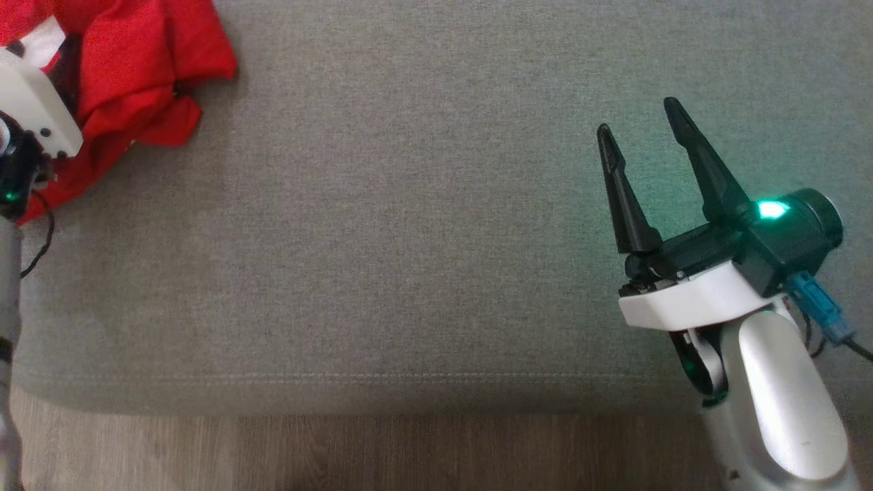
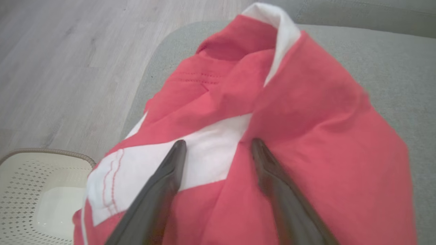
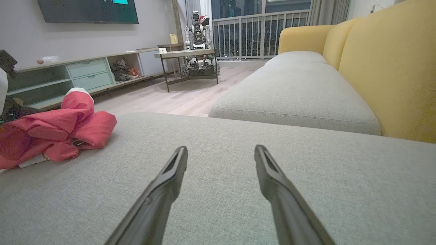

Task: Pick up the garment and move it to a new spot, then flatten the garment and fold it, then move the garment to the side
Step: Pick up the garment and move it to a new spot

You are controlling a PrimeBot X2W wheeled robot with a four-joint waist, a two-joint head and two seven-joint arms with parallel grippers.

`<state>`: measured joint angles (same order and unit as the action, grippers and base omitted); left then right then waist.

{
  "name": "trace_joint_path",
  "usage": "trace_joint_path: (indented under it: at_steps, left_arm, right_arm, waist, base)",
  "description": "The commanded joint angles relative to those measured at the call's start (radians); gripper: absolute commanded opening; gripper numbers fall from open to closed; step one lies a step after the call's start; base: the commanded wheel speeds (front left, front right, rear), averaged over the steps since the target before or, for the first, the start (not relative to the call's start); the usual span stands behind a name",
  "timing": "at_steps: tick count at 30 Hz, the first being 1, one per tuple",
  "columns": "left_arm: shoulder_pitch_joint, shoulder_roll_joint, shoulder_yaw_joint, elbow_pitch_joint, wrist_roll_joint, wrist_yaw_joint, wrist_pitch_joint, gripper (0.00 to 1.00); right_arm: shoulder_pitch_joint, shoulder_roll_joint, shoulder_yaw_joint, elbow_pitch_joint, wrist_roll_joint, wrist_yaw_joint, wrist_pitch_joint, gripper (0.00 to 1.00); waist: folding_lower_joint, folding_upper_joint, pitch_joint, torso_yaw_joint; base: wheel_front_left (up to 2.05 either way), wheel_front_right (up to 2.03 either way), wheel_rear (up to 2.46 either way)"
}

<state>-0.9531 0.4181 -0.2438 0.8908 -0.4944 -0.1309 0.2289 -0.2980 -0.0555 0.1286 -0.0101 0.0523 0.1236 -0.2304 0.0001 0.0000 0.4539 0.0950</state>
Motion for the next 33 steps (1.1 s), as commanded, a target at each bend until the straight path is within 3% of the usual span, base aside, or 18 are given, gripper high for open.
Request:
trace_joint_path:
  at_steps: [1,9,19,25,33]
  left_arm:
    - [-0.044,0.067,0.023,-0.009,-0.01,0.0,0.001,0.0]
    - [-0.079,0.06,-0.031,0.036,-0.072,0.0,-0.066,0.0]
    - [-0.086,0.059,-0.055,0.022,-0.091,0.0,-0.276,0.0]
    - [-0.058,0.04,-0.052,-0.031,-0.094,0.0,-0.42,0.0]
    - [0.015,0.047,-0.036,-0.186,-0.088,0.027,-0.472,0.0]
  right_arm:
    - [-0.022,0.005,0.019,-0.036,-0.004,0.007,-0.009,1.0]
    - [-0.026,0.005,0.009,-0.027,-0.005,0.007,-0.012,1.0]
    - [-0.001,0.005,0.0,0.005,0.01,0.007,-0.02,1.0]
    - [0.031,0.005,0.0,0.027,0.031,0.007,-0.025,1.0]
    - [0.064,0.005,0.008,0.046,0.063,0.007,-0.029,1.0]
  waist:
    - [-0.0001,0.0,0.001,-0.001]
    - [-0.0001,0.0,-0.02,0.017]
    - [-0.0001,0.0,-0.114,0.051]
    - [-0.0001,0.0,-0.203,0.071]
    - [-0.0001,0.0,-0.284,0.066]
  base:
    - [0.0,0.0,0.0]
    - [0.0,0.0,0.0]
    - [0.0,0.0,0.0]
    - [0.0,0.0,0.0]
    - [0.0,0.0,0.0]
